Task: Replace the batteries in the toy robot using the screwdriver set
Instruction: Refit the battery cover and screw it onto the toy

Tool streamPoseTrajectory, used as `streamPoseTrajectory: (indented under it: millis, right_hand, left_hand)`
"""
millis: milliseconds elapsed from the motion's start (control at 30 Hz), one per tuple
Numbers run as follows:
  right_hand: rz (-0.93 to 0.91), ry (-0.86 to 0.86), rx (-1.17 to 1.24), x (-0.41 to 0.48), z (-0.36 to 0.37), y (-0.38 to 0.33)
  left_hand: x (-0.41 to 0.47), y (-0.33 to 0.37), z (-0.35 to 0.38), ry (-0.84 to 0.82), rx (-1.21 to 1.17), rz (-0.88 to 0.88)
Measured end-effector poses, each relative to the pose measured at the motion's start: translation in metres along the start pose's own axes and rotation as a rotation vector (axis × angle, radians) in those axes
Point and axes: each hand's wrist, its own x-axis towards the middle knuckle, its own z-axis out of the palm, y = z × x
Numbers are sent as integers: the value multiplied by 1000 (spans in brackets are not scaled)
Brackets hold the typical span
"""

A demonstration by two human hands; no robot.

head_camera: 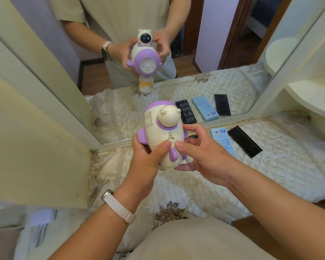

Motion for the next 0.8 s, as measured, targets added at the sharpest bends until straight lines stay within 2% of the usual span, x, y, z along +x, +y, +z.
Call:
streamPoseTrajectory:
  millis: [667,800]
  right_hand:
    - [54,20,21,-2,-4,16]
    - [53,67,-107,3,-5,27]
  left_hand:
    - [4,-21,-9,12,53,-58]
    - [6,-34,-11,71,95,-65]
